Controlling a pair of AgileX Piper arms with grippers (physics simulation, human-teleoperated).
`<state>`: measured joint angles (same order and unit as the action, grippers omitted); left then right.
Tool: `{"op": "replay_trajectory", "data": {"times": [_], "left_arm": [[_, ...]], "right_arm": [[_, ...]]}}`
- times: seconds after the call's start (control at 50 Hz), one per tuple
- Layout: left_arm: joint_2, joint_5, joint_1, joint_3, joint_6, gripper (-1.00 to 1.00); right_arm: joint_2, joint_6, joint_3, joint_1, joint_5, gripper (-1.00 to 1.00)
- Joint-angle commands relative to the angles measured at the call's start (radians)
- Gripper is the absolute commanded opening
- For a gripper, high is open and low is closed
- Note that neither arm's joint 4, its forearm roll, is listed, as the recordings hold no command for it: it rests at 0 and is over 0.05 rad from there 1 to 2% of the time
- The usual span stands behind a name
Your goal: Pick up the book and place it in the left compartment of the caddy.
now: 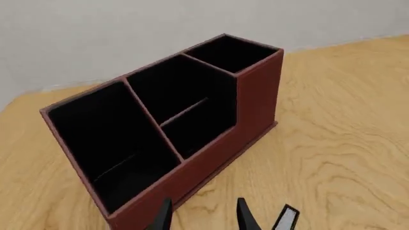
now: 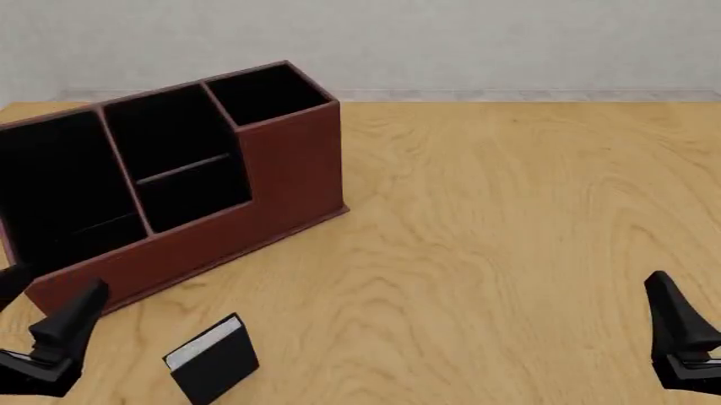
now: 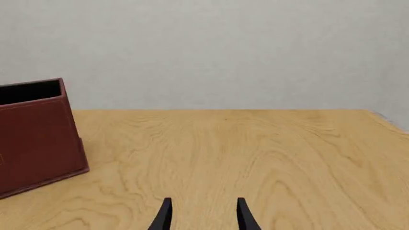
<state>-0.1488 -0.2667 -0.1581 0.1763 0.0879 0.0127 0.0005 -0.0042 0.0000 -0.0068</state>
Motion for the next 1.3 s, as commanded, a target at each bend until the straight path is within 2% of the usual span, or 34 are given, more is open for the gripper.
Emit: {"op": "replay_trajectory", "data": {"times": [0.02,0.06,0.1,0.22,0.4,0.44,0.52,0.56,0.62,0.7,0.76,0.84,1.1,1.3], "left_arm": [[-0.112,-0.193,-0.102,0.123,0.053,1.0],[-0.139,-0.213,-0.121,0.14,0.062,1.0],[-0.186,-0.261,-0.174,0.161,0.074,1.0],[-0.246,-0.313,-0.209,0.196,0.092,1.0],[-0.327,-0.376,-0.22,0.272,0.116,1.0],[-0.353,-0.389,-0.255,0.273,0.121,1.0],[-0.374,-0.409,-0.23,0.281,0.173,1.0],[-0.399,-0.423,-0.254,0.287,0.151,1.0],[-0.415,-0.447,-0.271,0.299,0.157,1.0],[-0.45,-0.422,-0.274,0.29,0.154,1.0],[-0.461,-0.415,-0.264,0.246,0.195,1.0],[-0.477,-0.419,-0.296,0.241,0.173,1.0],[-0.52,-0.419,-0.33,0.213,0.191,1.0],[-0.572,-0.349,-0.342,0.182,0.191,1.0]], "right_arm": [[-0.004,0.0,0.001,0.0,0.002,1.0],[-0.004,0.0,0.001,0.0,0.002,1.0],[-0.003,0.0,0.001,0.0,0.002,1.0],[-0.004,0.0,0.001,0.0,0.002,1.0],[-0.004,0.0,0.001,0.0,0.002,1.0],[-0.003,0.0,0.001,0.0,0.002,1.0],[-0.003,0.0,0.001,0.0,0.002,1.0],[-0.004,0.0,0.001,0.0,0.002,1.0],[-0.004,0.0,0.001,0.0,0.002,1.0],[-0.003,0.0,0.001,0.0,0.002,1.0],[-0.003,0.0,0.001,0.0,0.002,1.0],[-0.003,0.0,0.001,0.0,0.002,1.0],[-0.003,0.0,0.001,0.0,0.002,1.0],[-0.003,0.0,0.001,0.0,0.002,1.0]]}}
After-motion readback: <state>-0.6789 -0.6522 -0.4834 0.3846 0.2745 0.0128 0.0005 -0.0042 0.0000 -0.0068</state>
